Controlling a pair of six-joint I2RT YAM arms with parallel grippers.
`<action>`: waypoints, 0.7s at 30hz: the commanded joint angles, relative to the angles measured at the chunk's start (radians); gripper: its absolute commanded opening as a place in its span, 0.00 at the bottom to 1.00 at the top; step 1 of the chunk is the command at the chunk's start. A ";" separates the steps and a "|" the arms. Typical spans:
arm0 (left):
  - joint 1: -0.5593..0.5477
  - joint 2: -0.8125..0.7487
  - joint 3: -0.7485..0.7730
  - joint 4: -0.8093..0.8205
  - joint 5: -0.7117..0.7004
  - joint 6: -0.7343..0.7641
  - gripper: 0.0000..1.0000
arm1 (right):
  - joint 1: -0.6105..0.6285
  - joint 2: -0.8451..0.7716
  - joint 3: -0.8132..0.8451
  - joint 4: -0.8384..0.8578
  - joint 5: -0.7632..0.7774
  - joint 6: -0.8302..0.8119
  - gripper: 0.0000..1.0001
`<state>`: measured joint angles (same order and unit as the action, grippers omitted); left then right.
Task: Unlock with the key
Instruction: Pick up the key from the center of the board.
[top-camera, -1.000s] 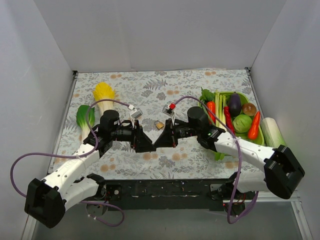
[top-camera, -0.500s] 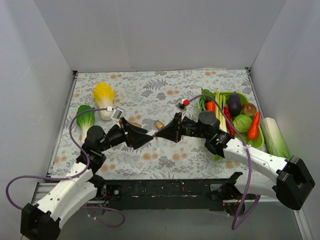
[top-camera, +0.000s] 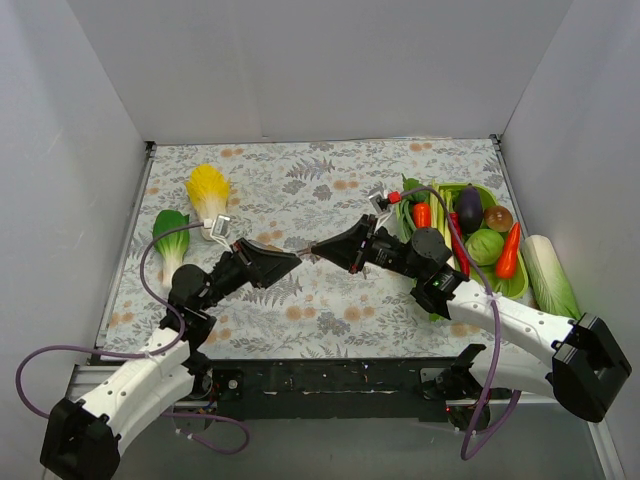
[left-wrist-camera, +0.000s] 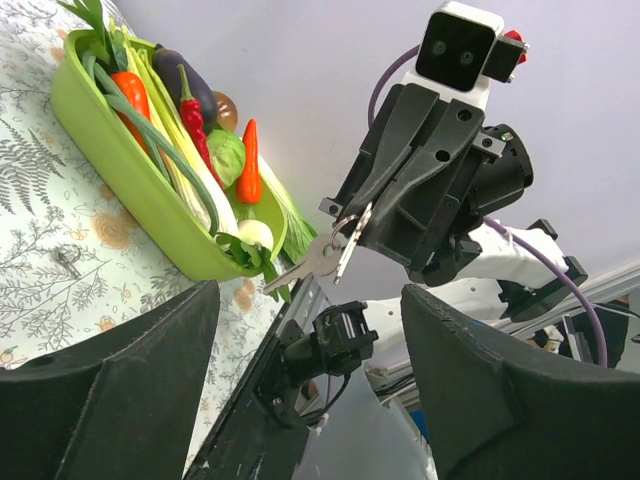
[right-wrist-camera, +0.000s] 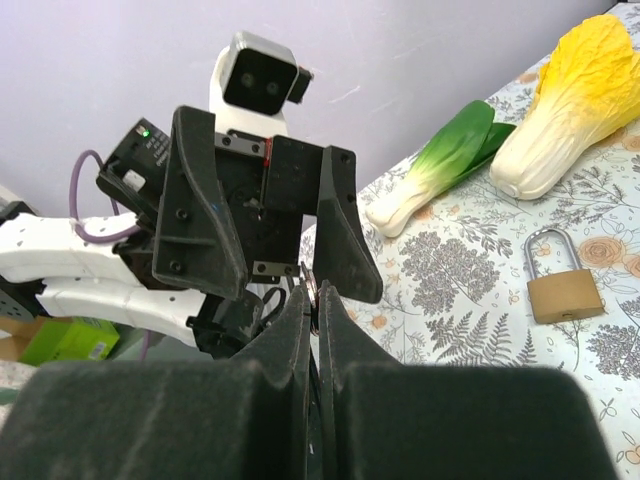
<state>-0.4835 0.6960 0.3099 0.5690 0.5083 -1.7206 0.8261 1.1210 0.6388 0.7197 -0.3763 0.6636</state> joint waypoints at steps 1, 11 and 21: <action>-0.018 0.019 -0.026 0.121 -0.001 -0.024 0.75 | 0.005 -0.007 -0.005 0.100 0.053 0.044 0.01; -0.056 0.077 -0.032 0.221 -0.050 -0.047 0.62 | 0.008 -0.004 -0.007 0.101 0.073 0.054 0.01; -0.122 0.161 0.003 0.232 -0.066 0.044 0.72 | 0.008 -0.015 -0.010 0.110 0.096 0.076 0.01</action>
<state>-0.5869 0.8482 0.2829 0.7860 0.4675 -1.7306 0.8318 1.1210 0.6373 0.7609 -0.3080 0.7273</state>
